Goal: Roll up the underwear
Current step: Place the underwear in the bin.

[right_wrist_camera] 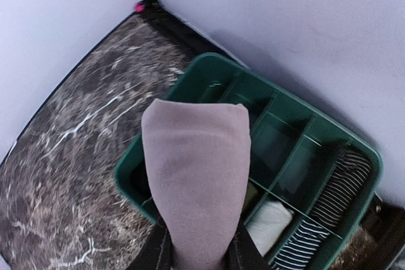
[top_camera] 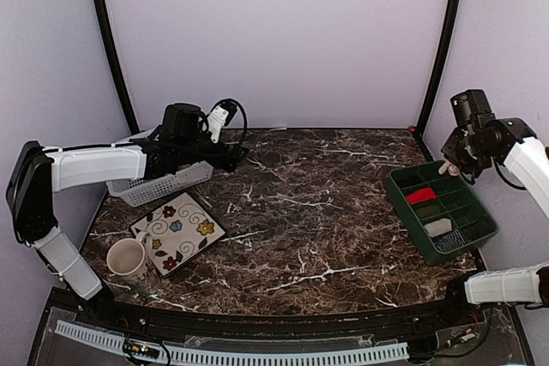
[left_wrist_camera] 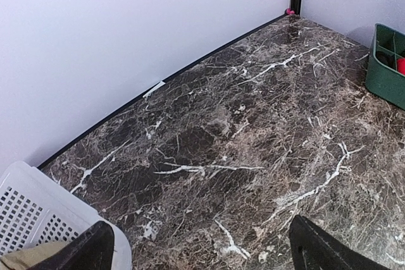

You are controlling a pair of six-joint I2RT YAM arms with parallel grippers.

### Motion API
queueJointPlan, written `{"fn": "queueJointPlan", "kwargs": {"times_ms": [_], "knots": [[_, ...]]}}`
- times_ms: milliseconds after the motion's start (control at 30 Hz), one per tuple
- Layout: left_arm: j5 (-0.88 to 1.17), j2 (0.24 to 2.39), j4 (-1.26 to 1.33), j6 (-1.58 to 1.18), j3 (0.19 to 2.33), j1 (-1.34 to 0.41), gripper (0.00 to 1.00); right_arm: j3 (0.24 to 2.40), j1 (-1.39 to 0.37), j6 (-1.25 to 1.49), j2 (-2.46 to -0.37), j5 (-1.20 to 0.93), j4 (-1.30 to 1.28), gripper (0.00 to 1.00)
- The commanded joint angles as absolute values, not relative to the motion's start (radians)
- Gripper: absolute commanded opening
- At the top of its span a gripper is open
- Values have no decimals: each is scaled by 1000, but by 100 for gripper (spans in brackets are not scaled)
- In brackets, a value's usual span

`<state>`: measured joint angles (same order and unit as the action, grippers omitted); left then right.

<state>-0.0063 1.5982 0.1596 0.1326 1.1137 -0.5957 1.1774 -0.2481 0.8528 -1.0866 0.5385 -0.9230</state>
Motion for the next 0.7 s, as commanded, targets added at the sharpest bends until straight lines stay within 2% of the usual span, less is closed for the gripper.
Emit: {"fn": "queueJointPlan", "kwargs": {"times_ms": [0,233,467,667], "knots": [[-34,1604,183,106,1127,-595,99,1160,-111,1013,-1058,573,-1111,0],[-66,1646,174,100,1153,-595,99,1038,108,1034,-1133,576,-1156,0],[-78,1691,139,116,1193,-595,99,1008,147,931,-1263,673,-1056,0],[-91,1707,127,104,1212,-595,99,975,169,909,-1345,652,-965,0]]}}
